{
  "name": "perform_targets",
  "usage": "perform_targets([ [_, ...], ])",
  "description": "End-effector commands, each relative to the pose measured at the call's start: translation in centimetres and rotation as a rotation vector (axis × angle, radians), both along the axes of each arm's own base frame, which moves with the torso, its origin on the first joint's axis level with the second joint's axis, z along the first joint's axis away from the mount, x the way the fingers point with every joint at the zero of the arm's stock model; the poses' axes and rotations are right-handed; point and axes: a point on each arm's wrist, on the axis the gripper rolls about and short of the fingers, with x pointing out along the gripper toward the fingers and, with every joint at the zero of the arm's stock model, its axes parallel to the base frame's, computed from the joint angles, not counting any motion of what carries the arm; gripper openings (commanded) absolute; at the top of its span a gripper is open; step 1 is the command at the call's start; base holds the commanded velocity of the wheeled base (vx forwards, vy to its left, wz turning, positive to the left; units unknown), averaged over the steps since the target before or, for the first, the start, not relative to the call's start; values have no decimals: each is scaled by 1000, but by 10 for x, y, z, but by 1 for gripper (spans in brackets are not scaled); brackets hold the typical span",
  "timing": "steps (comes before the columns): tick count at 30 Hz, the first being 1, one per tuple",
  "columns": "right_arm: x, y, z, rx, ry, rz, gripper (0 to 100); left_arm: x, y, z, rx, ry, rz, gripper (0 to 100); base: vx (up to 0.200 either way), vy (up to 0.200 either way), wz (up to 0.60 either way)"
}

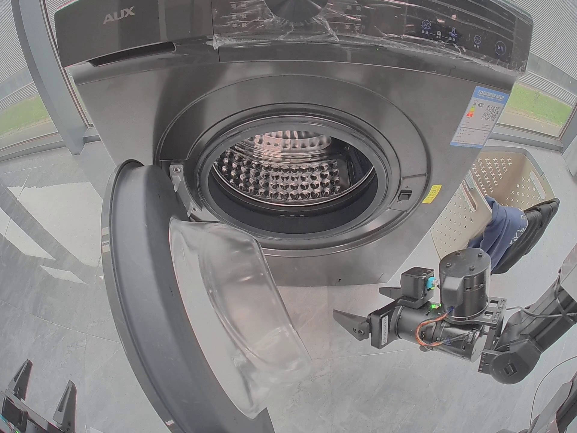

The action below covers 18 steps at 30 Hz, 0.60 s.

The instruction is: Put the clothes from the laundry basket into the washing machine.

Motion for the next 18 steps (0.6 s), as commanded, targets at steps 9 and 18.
perform_targets([
  [9,16,34,-22,14,-14,52,100,0,0,-4,1,3,0,100,-111,0,0],
  [18,0,50,-18,44,-11,110,100,0,0,-4,-1,3,2,100,0,0,0],
])
